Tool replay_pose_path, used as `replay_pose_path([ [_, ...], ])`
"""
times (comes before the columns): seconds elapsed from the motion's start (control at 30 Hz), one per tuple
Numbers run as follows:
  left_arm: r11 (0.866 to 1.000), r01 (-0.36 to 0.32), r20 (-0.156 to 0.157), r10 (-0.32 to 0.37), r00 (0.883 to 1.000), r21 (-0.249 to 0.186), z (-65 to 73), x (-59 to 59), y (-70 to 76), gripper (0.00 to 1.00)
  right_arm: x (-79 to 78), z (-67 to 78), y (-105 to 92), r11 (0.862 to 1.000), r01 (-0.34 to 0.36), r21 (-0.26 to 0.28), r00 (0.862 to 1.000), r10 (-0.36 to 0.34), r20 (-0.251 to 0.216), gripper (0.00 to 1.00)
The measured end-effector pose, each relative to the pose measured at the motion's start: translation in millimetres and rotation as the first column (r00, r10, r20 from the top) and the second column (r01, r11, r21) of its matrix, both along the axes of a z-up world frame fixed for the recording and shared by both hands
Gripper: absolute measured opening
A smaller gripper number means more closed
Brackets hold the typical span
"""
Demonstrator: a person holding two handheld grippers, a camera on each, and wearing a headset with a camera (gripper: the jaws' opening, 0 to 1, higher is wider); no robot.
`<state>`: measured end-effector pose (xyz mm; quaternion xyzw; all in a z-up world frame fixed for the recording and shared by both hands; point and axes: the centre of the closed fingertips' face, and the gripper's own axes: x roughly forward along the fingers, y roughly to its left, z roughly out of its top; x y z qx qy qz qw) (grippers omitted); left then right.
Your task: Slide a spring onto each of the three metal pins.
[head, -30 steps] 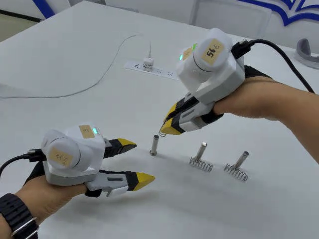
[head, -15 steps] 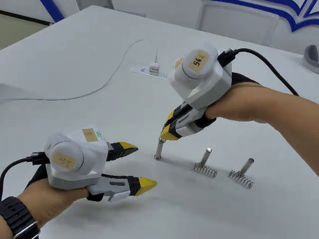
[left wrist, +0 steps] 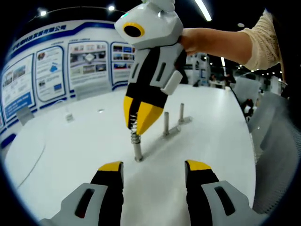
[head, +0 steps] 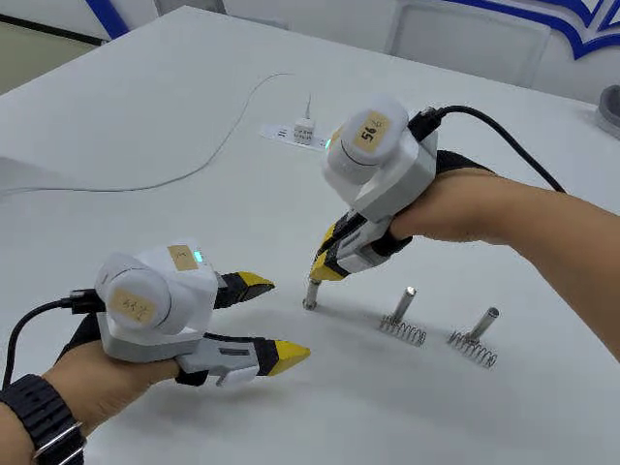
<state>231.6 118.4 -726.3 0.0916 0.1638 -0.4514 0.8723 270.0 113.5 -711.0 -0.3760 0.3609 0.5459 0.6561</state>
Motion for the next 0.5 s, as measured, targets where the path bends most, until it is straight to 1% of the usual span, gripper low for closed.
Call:
replay_pose_path([
  [0.1, 1.000, -0.001, 0.001, 0.001, 1.000, -0.003, 0.4, 0.3, -0.3, 0.53, 0.5, -5.0, 0.0, 1.000, 0.010, -0.006, 1.000, -0.010, -0.005, 0.12],
  [0.27, 1.000, 0.001, -0.004, -0.001, 1.000, 0.004, -1.7, 0.3, -0.3, 0.53, 1.6, -13.3, 0.6, 1.000, 0.019, -0.018, 1.000, -0.019, -0.012, 0.12],
  [0.4, 1.000, -0.002, -0.005, 0.002, 1.000, 0.002, -1.4, 1.2, -0.1, 0.53, 0.1, -19.1, 2.8, 0.999, 0.027, -0.017, 0.999, -0.027, -0.021, 0.12],
  [0.5, 1.000, -0.002, -0.006, 0.002, 1.000, 0.001, -1.6, 1.8, 0.0, 0.53, 0.9, -28.0, 3.2, 0.999, 0.027, -0.029, 0.999, -0.028, -0.024, 0.12],
])
